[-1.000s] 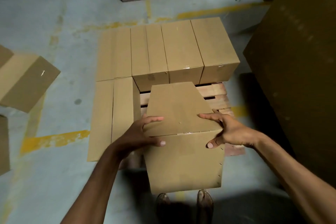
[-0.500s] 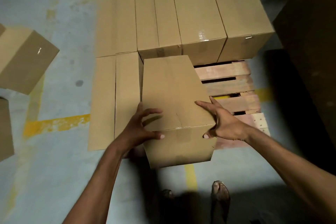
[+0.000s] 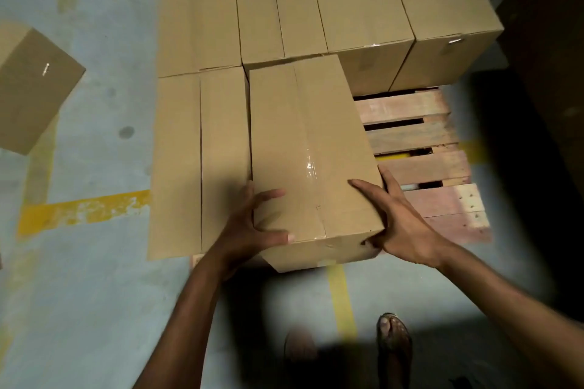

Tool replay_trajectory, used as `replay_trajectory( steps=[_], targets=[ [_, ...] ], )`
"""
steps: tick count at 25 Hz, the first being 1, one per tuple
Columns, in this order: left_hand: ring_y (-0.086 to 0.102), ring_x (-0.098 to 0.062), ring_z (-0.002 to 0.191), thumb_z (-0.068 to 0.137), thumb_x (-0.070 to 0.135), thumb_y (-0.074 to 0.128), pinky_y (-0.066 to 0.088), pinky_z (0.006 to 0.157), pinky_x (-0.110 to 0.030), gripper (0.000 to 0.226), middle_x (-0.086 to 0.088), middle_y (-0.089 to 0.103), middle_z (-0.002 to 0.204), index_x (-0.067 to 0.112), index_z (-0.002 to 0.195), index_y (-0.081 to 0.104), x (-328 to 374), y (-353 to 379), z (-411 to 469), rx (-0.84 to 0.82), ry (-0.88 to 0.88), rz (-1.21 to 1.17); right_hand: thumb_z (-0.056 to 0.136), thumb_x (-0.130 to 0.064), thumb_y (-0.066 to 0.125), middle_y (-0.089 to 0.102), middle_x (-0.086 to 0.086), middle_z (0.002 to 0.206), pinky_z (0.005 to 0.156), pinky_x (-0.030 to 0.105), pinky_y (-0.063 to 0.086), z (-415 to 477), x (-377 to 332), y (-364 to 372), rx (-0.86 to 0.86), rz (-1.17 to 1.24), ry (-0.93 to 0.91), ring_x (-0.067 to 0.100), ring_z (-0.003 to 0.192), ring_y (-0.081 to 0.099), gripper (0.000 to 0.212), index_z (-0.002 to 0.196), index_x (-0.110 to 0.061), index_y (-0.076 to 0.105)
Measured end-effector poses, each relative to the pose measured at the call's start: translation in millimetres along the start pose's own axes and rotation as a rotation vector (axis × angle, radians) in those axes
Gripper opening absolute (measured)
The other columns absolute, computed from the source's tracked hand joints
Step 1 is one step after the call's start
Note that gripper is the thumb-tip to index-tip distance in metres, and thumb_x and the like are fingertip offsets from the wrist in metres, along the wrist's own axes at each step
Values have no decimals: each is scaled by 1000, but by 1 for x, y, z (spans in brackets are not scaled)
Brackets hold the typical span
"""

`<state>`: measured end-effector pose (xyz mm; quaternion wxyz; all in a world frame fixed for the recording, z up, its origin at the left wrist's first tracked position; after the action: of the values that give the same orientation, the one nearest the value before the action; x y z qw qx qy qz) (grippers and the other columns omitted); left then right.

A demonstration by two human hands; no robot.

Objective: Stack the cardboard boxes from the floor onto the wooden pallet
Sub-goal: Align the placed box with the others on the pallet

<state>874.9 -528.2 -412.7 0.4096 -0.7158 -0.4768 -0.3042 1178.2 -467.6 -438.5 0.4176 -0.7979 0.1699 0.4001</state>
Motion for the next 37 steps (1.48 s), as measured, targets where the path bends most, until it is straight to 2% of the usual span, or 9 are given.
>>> replay_trajectory(
  steps=[2,5,8,10,14,17,23,33,37],
  targets=[
    [39,0,140,69,41,93,39,115,-30,77,12,39,157,50,137,56,-16,9,12,60,-76,-53,54,-3,82,11,-11,162,125,39,29,-1,10,9,-65,45,49,10,151,20,121,157,-40,31],
    [57,-3,116,88,38,80,48,96,-21,65,17,57,131,28,145,50,-36,17,34,199,-203,-118,66,-25,73,21,-16,164,123,44,31,2,25,16,-127,364,295,9,149,26,116,163,-39,12],
    [67,-22,103,96,57,61,52,80,-31,43,6,71,106,21,118,68,-46,18,52,301,-294,99,80,-60,74,35,-5,160,123,45,25,28,38,25,32,333,518,22,148,31,101,161,-35,20],
    [65,-26,112,97,62,50,51,91,-36,52,1,71,119,23,127,66,-47,17,61,279,-333,211,87,-48,74,36,2,142,114,39,28,46,33,34,132,250,567,29,139,30,81,154,-32,32],
    [56,-29,129,101,49,53,43,109,-39,54,-7,61,143,19,146,54,-43,10,72,325,-339,320,77,-29,82,36,-1,138,115,45,37,60,29,45,315,384,551,23,132,41,90,152,-28,32],
    [57,-27,126,102,37,57,41,103,-34,46,-7,62,140,18,144,55,-40,6,77,389,-281,352,64,-36,78,39,-4,136,112,49,43,58,30,43,373,404,531,23,127,48,91,148,-30,41],
    [64,-24,106,97,37,66,46,92,-33,45,2,67,106,23,139,58,-47,0,75,441,-201,416,77,-18,82,39,-6,131,106,38,42,58,33,42,449,394,488,14,115,47,81,147,-30,45],
    [59,-27,124,99,33,65,44,103,-37,51,-7,65,134,18,147,53,-63,-12,113,498,-161,464,77,-14,84,38,-6,127,109,34,39,112,43,48,457,406,408,12,116,44,83,148,-26,44],
    [61,-27,118,99,29,66,45,96,-33,47,-8,66,128,18,144,56,-72,-14,126,519,-121,495,75,-19,85,39,-4,136,114,37,39,130,56,51,457,378,367,15,124,45,84,148,-27,44]
  ],
)
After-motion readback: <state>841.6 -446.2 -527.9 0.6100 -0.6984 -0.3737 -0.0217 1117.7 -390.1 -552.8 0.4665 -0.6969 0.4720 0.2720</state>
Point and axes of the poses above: each hand's wrist, its own z-axis towards the middle knuckle, its own y-axis out of the palm, x = y × z, the point moved 2 cm from there along z, towards the middle knuckle
